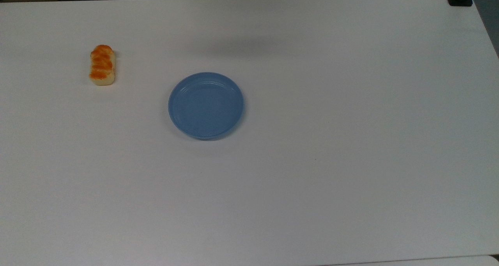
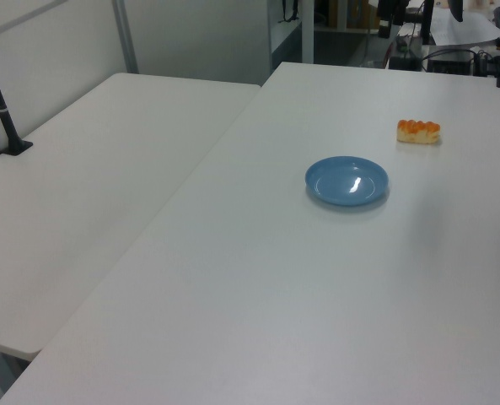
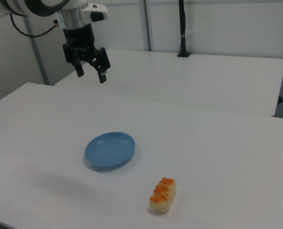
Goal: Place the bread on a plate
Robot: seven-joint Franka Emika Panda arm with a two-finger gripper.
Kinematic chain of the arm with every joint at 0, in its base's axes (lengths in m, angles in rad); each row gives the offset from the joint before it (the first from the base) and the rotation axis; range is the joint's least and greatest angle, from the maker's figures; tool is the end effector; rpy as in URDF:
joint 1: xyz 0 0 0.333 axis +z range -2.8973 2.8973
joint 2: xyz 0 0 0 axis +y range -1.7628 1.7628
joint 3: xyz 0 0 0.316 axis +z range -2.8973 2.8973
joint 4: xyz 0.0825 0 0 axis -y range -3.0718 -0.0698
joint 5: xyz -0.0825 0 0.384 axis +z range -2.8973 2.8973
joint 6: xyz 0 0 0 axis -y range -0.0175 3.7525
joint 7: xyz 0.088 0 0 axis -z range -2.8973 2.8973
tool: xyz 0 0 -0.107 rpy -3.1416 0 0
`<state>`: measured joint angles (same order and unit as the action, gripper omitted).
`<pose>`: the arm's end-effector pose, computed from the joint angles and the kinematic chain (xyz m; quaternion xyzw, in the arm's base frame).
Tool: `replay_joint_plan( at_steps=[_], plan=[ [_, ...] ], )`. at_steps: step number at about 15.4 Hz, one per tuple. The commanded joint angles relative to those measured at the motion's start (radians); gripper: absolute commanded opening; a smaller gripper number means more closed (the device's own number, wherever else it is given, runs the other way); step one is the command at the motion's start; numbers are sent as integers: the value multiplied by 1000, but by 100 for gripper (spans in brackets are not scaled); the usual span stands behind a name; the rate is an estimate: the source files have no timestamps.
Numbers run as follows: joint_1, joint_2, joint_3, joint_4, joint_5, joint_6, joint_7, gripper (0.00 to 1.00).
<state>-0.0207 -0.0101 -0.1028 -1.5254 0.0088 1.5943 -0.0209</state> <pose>0.5502 -0.0677 0.6537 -0.9979 0.0512 -0.0397 0.0021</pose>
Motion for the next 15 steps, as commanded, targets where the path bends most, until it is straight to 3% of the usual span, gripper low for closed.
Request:
replay_joint_plan(
  at_steps=[1,15],
  plan=[
    [8,2,11,-7,3,-8,25,100],
    [8,7,12,-4,0,-10,30,100]
  ],
)
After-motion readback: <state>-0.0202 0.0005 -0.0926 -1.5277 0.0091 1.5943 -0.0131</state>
